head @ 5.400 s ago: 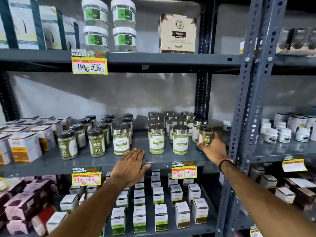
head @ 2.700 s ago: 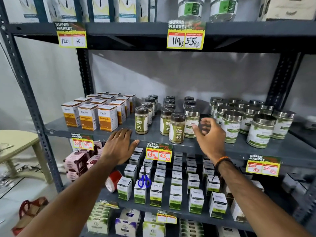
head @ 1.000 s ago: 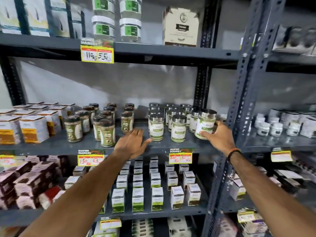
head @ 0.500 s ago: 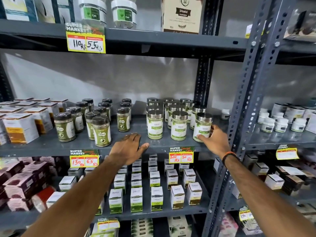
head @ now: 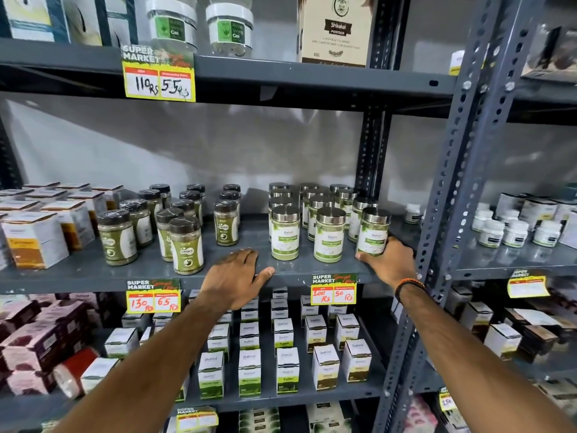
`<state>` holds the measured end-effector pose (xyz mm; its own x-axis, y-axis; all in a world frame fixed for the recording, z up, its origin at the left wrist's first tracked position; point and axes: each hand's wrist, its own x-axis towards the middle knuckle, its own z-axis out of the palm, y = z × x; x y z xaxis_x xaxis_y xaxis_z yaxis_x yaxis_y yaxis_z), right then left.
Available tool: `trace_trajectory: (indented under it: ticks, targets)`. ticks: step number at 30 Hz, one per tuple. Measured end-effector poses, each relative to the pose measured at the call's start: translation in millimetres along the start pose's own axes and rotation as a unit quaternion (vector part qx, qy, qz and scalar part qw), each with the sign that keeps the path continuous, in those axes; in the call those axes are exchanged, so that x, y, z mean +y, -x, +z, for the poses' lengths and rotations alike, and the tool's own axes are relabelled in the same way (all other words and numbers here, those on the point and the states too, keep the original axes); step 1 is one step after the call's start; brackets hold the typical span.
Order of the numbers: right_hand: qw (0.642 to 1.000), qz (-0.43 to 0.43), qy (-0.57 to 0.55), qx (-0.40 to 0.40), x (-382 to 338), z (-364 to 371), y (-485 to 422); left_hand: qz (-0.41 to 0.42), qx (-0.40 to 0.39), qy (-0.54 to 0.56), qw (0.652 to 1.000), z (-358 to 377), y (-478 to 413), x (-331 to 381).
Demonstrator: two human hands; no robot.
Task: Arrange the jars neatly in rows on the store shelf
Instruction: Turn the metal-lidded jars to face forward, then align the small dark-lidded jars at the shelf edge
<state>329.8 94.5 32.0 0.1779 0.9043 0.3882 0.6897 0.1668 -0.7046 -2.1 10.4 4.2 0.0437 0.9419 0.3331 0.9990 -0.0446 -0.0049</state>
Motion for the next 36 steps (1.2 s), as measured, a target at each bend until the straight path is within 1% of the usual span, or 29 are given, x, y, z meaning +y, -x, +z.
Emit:
trace_trajectory:
  ticks: [5, 15, 21, 26, 29, 31, 33, 36]
  targets:
    - [1.000, 0.008, -0.007, -0.007, 5, 1, -5, 0.008, 0.012, 0.000, 1.000, -1, 1, 1]
    - [1.000, 0.000, -0.006, -0.009, 6, 2, -7, 0.006, 0.014, 0.002, 1.000, 1, 0, 0]
    - [0.999, 0.009, -0.039, -0.004, 8, -1, 2, 0.000, 0.007, 0.011, 1.000, -2, 2, 2]
    - [0.998, -0.018, -0.049, 0.032, 9, -18, 28, 0.016, -0.003, 0.035, 0.999, -12, 15, 9]
    - [0.994, -0.058, -0.077, 0.056, -6, -28, 50, 0.028, 0.035, 0.060, 0.997, -26, 29, 14]
    - [0.990, -0.084, -0.101, 0.059, -25, -29, 66, 0.050, 0.067, 0.044, 0.996, -40, 37, 13]
    - [0.986, -0.107, -0.124, 0.042, -48, -22, 79, 0.069, 0.104, 0.025, 0.992, -59, 44, 6]
    - [0.978, -0.135, -0.160, -0.011, -91, -2, 98, 0.074, 0.163, 0.031, 0.983, -91, 56, -14]
